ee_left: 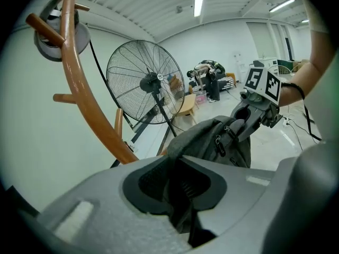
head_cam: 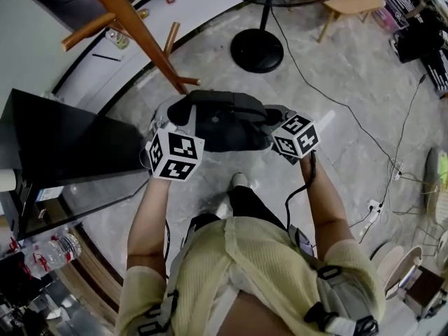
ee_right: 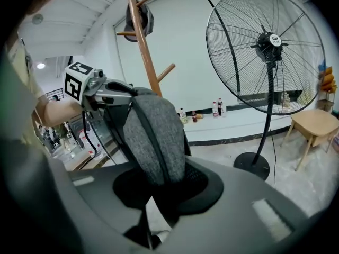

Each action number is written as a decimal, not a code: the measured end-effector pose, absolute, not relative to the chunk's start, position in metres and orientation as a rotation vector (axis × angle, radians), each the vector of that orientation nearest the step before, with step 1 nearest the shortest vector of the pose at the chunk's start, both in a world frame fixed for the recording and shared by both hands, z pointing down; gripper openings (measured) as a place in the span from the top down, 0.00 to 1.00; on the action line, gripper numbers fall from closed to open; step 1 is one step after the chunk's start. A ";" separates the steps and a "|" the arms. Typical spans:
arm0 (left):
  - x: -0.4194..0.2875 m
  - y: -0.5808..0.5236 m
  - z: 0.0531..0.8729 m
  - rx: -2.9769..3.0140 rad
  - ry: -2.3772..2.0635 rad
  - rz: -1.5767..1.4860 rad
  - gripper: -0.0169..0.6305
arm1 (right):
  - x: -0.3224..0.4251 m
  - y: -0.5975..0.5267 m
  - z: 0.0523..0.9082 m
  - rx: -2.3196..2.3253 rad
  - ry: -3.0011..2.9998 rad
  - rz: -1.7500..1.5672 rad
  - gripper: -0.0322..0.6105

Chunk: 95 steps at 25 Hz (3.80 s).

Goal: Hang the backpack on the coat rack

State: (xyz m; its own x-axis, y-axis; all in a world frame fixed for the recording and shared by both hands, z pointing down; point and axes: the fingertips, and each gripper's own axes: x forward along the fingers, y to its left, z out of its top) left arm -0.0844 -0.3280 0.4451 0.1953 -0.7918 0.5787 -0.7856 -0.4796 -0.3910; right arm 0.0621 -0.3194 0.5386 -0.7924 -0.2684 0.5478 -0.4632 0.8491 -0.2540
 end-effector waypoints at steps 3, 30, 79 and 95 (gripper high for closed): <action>-0.088 -0.337 0.450 -2.408 1.638 -1.210 0.91 | 0.059 -0.331 0.543 0.488 -2.517 0.537 0.80; -0.089 -0.366 0.465 -2.376 1.586 -1.554 0.89 | 0.053 -0.391 0.557 0.113 -2.470 0.574 0.80; -0.131 -0.343 0.506 -2.440 1.864 -1.413 0.97 | 0.005 -0.406 0.619 0.128 -2.380 0.492 0.79; -0.154 -0.325 0.498 -2.639 1.930 -1.074 0.97 | 0.039 -0.400 0.610 0.452 -2.243 0.492 0.67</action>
State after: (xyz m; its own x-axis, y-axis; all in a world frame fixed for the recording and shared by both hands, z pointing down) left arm -0.1544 -0.3248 0.4976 0.1945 -0.7490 0.6334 -0.9332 -0.3402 -0.1157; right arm 0.0388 -0.4003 0.6101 -0.6323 -0.1630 0.7574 -0.4652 0.8616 -0.2030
